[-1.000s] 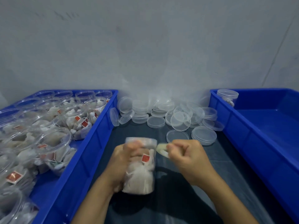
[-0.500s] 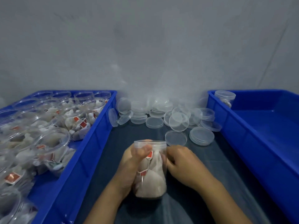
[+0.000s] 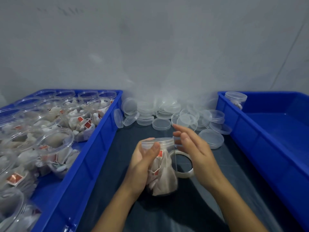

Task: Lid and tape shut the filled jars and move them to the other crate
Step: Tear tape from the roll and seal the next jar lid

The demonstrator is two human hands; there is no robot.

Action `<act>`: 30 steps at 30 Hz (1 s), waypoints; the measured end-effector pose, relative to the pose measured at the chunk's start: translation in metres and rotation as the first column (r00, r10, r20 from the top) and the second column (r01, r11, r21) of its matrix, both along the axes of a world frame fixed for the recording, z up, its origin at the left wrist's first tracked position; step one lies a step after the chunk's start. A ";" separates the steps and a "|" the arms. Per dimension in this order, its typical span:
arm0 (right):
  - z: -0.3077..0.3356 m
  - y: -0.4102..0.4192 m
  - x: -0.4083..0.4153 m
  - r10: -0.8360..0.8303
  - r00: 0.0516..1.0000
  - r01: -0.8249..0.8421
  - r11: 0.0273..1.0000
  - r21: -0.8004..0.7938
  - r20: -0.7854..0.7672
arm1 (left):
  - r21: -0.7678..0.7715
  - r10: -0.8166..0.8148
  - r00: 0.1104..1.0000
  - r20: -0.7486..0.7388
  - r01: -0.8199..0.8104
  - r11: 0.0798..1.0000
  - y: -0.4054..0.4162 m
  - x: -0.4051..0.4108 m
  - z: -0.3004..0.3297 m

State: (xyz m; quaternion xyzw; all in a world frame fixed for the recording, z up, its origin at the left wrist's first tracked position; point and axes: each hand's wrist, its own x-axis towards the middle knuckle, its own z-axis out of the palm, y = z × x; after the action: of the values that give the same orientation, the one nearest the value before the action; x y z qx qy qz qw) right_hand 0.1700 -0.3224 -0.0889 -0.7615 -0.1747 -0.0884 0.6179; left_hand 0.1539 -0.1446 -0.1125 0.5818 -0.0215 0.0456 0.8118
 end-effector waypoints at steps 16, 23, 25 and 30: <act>-0.013 0.023 0.000 0.065 0.998 -0.065 0.996 0.068 0.002 | -0.006 -0.005 1.000 0.015 0.005 1.000 0.000 -0.001 -0.002; -0.016 0.018 0.001 0.073 0.997 -0.073 0.997 0.022 -0.010 | 0.007 -0.010 1.000 0.023 0.010 1.000 0.001 0.001 -0.003; -0.017 0.019 0.000 0.075 0.997 -0.075 0.997 0.010 -0.005 | 0.019 -0.016 0.999 0.028 0.016 1.000 0.002 0.001 -0.003; -0.017 0.022 0.000 0.045 0.999 -0.045 0.999 0.000 0.016 | 0.011 -0.026 0.999 0.029 0.026 1.000 0.002 0.001 -0.004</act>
State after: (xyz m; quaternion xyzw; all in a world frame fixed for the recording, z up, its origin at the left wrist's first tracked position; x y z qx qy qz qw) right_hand 0.1697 -0.3001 -0.1064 -0.7564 -0.1966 -0.0806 0.6187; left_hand 0.1551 -0.1428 -0.1161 0.5851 -0.0410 0.0433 0.8088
